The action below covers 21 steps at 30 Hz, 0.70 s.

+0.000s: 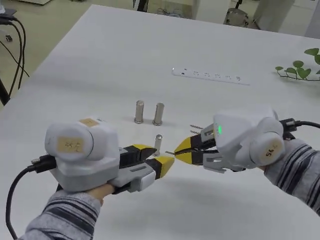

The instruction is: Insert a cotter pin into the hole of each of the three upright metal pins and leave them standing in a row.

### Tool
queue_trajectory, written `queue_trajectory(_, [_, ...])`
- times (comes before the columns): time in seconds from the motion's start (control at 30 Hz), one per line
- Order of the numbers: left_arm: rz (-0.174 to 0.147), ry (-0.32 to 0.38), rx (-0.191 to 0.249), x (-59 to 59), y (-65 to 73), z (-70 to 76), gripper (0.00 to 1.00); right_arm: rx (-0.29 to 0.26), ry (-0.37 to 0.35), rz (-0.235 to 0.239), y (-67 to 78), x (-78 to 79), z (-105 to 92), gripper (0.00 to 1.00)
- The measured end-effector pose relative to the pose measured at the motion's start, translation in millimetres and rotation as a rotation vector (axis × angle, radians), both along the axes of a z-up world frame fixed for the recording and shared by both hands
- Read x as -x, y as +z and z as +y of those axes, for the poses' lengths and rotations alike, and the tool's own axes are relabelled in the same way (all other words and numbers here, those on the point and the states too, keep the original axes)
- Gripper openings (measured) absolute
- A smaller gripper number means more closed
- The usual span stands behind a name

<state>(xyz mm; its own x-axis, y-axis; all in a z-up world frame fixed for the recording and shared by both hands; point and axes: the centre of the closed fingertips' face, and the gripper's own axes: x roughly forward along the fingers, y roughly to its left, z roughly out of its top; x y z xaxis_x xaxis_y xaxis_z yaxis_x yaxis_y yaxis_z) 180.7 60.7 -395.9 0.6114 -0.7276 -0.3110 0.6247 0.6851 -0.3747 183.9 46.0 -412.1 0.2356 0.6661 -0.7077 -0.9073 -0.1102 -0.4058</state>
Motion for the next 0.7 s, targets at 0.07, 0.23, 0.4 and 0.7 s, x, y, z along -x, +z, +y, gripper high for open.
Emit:
queue_trajectory(0.07, [0.007,-0.001,0.015,0.7,0.8,-0.8,0.15,-0.006,0.007,0.001,1.1,2.8,1.8,0.00])
queue_trajectory(0.23, [0.019,-0.004,0.025,1.7,0.4,-1.8,0.09,-0.019,0.015,-0.001,3.7,6.9,4.9,0.00])
queue_trajectory(0.4, [0.027,-0.011,0.047,3.2,1.7,-4.2,0.02,-0.028,0.014,0.000,5.2,9.0,6.5,0.00])
queue_trajectory(0.7, [0.082,0.003,0.102,3.0,0.0,-3.5,0.00,-0.036,0.009,0.003,6.8,10.1,7.7,0.00])
